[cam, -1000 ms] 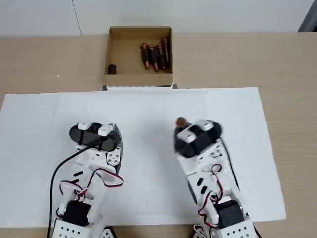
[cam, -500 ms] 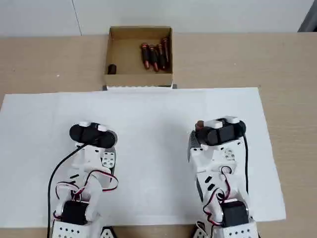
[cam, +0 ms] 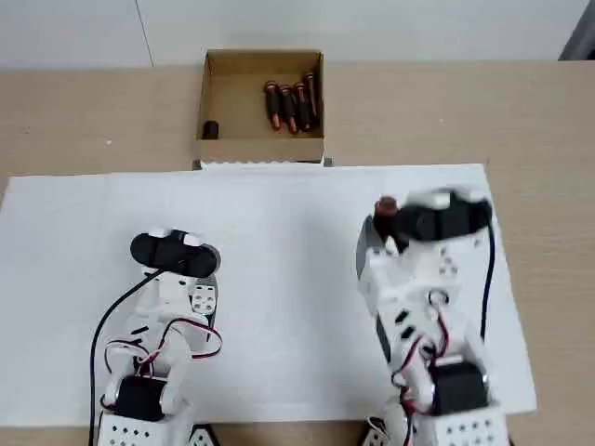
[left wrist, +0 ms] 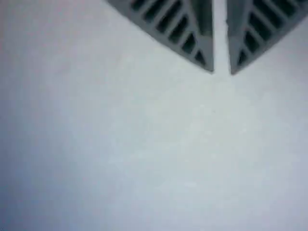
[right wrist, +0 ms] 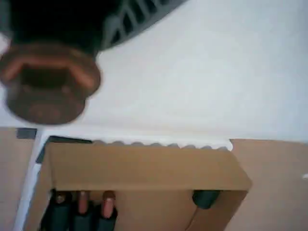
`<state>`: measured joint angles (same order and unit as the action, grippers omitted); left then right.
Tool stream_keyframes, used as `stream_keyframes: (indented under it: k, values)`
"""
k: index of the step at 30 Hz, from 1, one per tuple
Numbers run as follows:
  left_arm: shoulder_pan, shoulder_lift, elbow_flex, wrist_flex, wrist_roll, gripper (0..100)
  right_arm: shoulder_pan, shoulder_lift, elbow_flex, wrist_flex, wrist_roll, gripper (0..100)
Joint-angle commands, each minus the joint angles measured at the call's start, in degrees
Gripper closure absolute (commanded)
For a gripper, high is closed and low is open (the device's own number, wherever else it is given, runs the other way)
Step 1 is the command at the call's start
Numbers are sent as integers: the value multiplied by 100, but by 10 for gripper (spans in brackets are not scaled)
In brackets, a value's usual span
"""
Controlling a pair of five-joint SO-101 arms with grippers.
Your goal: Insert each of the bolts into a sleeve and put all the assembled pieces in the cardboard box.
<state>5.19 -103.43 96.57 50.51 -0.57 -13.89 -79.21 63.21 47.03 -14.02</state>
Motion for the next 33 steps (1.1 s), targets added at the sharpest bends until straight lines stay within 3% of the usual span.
stream_keyframes:
  k: [1,7,16,25,33]
  values:
    - [-53,-62,-22,35,0,994,31,1736,-1512,-330,-105,995]
    - [-53,-62,-22,35,0,994,22,4189,-3508,-954,-62,995]
    - [-35,-62,-22,44,-26,994,-48,7169,-6418,-1033,404,995]
    - [-35,-62,-22,44,-26,994,-488,9895,-8888,-1622,1934,995]
    - [-35,-62,-22,44,-26,994,-769,11574,-10075,-1982,2980,995]
